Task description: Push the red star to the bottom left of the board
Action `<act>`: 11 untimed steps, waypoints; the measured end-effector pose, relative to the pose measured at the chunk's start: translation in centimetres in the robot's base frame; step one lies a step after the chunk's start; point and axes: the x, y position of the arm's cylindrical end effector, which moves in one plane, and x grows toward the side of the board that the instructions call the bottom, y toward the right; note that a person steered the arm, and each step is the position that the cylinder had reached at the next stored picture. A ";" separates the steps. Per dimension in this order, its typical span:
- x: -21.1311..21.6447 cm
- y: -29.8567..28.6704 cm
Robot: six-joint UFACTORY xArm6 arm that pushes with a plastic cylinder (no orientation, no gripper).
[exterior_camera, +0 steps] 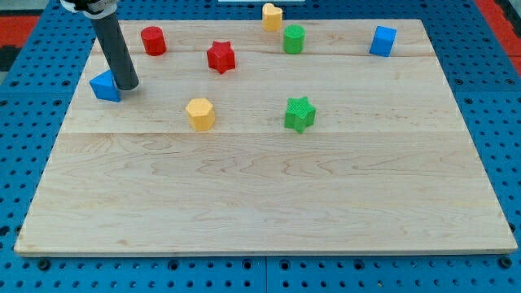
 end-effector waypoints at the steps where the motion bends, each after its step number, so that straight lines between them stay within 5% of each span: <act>1: 0.1 1.6; 3: -0.1 13.9; 11: -2.0 14.5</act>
